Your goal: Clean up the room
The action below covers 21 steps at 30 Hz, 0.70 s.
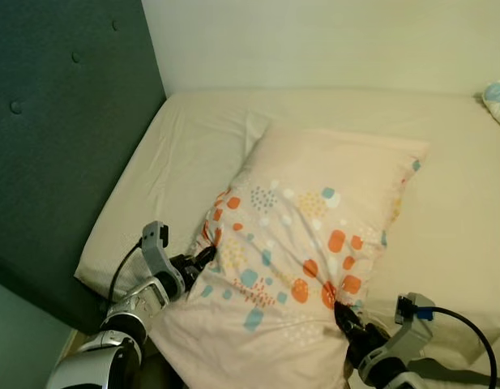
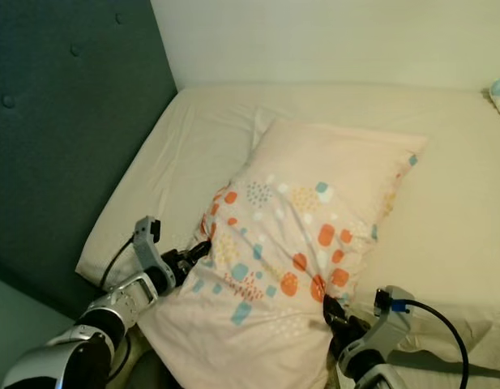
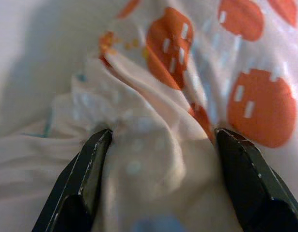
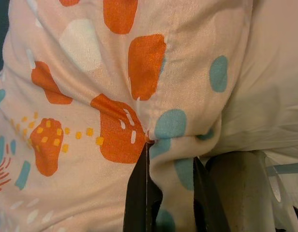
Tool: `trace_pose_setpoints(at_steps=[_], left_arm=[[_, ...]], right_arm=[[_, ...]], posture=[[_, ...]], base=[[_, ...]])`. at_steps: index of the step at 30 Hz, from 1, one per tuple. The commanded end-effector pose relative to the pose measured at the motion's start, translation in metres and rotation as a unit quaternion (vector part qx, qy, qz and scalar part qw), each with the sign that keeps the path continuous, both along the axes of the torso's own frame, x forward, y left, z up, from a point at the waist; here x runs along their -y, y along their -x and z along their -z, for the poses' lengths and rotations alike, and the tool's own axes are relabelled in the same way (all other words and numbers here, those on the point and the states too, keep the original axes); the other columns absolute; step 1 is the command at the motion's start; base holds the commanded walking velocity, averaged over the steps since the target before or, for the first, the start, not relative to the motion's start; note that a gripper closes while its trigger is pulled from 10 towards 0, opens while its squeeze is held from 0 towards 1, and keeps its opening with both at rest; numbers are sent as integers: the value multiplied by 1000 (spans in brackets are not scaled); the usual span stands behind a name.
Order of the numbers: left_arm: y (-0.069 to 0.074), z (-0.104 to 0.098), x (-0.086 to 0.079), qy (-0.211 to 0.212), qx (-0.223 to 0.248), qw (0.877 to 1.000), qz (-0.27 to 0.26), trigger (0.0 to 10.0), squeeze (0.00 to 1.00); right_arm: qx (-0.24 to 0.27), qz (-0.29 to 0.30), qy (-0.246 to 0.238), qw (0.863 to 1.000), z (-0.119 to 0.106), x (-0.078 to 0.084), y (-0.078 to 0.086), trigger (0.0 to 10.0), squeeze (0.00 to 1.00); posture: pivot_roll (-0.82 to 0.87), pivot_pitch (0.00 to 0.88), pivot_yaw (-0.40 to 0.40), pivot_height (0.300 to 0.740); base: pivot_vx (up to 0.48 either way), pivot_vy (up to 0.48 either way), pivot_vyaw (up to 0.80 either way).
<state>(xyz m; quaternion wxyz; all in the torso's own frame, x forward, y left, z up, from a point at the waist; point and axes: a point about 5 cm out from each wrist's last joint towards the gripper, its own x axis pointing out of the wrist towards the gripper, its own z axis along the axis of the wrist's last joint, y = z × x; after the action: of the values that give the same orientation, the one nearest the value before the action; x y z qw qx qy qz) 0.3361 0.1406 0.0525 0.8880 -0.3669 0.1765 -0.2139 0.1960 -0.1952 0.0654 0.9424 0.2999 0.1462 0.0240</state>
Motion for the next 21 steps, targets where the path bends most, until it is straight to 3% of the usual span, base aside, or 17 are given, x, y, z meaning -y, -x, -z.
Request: trace_pose_setpoints(at_steps=[1, 2, 3, 4, 10, 13, 16, 18, 20, 21], left_arm=[[4, 0, 16, 72, -6, 997, 40, 10000, 0], [5, -3, 16, 102, -4, 994, 48, 10000, 706], [5, -3, 16, 102, -4, 994, 48, 10000, 706], [5, -5, 17, 128, 0, 990, 56, 10000, 1000], [5, -11, 16, 178, 7, 982, 62, 10000, 1000], [5, -12, 17, 187, 9, 980, 67, 10000, 1000], [9, -11, 25, 183, 13, 977, 108, 10000, 1000], [22, 2, 44, 79, 25, 978, 193, 10000, 1000], [33, 12, 57, -3, 35, 968, 250, 10000, 973], [33, 12, 57, -3, 35, 968, 250, 10000, 973]], right_arm=[[-13, 20, 0, 1000, 3, 7, 6, 0, 0], [-14, 19, 0, 1000, 4, 7, 6, 0, 0], [-14, 19, 0, 1000, 4, 7, 6, 0, 0], [-15, 19, 0, 1000, 4, 7, 6, 0, 0], [-16, 18, 0, 1000, 4, 6, 6, 0, 0], [-16, 17, 0, 1000, 4, 6, 5, 0, 0], [-15, 16, 0, 1000, 3, 5, 4, 0, 0], [-12, 7, 5, 1000, 3, 3, 3, 0, 0], [-10, 0, 7, 1000, 2, 1, 1, 0, 0], [-10, 0, 7, 1000, 2, 1, 1, 0, 0]], posture=[[-243, 199, 28, 574], [-240, 200, 27, 574], [-240, 200, 27, 574], [-238, 199, 27, 574], [-238, 199, 27, 574], [-238, 199, 27, 574], [-238, 199, 27, 574], [-226, 196, 28, 574], [-226, 196, 28, 574], [-226, 196, 28, 574]], base=[[0, 0, 0], [0, 0, 0], [0, 0, 0], [0, 0, 0], [0, 0, 0], [0, 0, 0], [0, 0, 0], [0, 0, 0], [0, 0, 0], [0, 0, 0]])
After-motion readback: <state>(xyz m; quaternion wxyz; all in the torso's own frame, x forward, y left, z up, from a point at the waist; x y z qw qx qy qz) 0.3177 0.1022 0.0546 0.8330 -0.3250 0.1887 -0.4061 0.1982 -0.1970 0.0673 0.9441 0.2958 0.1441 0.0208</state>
